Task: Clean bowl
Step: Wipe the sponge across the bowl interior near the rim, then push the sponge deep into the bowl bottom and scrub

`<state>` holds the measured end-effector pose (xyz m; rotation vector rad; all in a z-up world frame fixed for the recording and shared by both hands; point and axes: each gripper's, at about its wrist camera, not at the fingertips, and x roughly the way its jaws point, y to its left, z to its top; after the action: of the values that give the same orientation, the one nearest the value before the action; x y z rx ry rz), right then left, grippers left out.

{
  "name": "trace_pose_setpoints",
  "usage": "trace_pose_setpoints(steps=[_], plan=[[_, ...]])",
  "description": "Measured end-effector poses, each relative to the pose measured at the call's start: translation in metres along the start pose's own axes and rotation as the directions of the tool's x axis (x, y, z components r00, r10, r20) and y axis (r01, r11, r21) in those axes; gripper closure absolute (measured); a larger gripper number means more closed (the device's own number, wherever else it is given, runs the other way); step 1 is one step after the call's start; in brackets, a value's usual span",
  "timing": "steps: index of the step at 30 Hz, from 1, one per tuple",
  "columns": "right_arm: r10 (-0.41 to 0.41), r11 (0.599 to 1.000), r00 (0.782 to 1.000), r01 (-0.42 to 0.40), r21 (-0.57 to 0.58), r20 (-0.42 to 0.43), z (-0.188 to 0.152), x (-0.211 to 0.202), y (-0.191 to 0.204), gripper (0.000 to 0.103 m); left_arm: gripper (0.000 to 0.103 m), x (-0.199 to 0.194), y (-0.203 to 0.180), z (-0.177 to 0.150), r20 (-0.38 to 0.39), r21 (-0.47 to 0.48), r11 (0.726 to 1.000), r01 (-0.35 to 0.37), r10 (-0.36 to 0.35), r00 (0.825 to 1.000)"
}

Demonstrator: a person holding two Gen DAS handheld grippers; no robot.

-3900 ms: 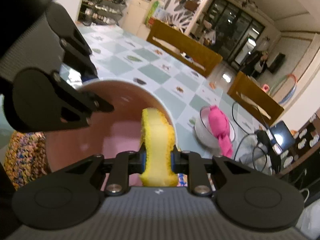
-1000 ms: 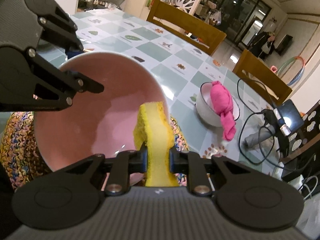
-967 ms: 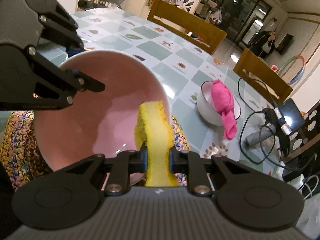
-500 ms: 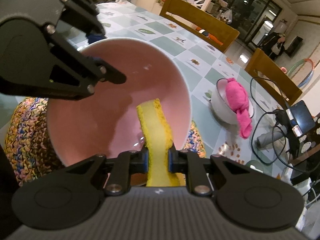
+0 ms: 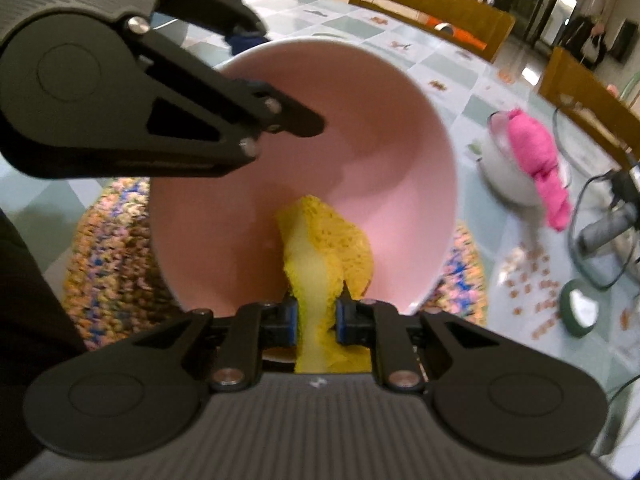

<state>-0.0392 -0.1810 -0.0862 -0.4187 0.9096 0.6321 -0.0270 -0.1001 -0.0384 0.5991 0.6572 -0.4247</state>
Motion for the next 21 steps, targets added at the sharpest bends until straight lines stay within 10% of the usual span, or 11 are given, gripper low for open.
trace_pose_setpoints(steps=[21], plan=[[0.251,0.879,0.955,-0.292,0.377,0.156,0.004,0.001,-0.009,0.086,0.076,0.002,0.001,-0.003,-0.020,0.020,1.000,-0.003,0.004,1.000]])
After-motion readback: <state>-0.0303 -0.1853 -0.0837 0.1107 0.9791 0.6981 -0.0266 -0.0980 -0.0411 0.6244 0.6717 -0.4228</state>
